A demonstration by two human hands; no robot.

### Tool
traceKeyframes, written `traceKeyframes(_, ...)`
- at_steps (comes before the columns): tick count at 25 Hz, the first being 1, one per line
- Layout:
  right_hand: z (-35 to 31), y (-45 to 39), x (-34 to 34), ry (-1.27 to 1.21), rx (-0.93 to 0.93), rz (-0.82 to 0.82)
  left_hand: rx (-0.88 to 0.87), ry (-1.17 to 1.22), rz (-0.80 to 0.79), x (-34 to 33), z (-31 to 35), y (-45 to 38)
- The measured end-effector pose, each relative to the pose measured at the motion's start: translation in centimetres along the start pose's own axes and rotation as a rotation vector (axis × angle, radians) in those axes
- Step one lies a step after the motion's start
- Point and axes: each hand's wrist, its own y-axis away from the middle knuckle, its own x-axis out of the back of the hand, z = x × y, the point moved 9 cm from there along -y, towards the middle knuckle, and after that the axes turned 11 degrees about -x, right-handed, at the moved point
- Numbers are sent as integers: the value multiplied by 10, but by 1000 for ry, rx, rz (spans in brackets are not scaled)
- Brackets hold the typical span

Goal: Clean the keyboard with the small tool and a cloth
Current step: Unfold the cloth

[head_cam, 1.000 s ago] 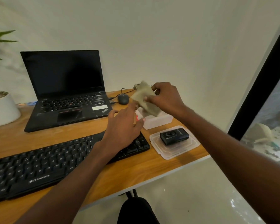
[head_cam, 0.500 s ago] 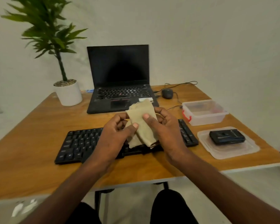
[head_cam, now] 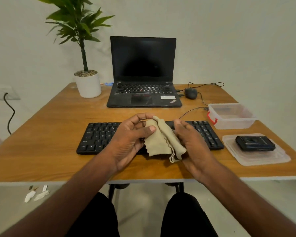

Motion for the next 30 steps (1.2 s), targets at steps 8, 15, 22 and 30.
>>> traceKeyframes(8,-24,11,13,122,81,167,-80,38,71,9,18,-3)
traceKeyframes(15,-20,7,19,-374,-122,22,-115,-551,26,9,26,-2)
traceKeyframes(22,-24,13,2,-243,-38,-61,-89,-893,-126,-24,13,5)
traceKeyframes(30,-24,11,-4,-125,31,-68,-347,-942,-38,-33,17,13)
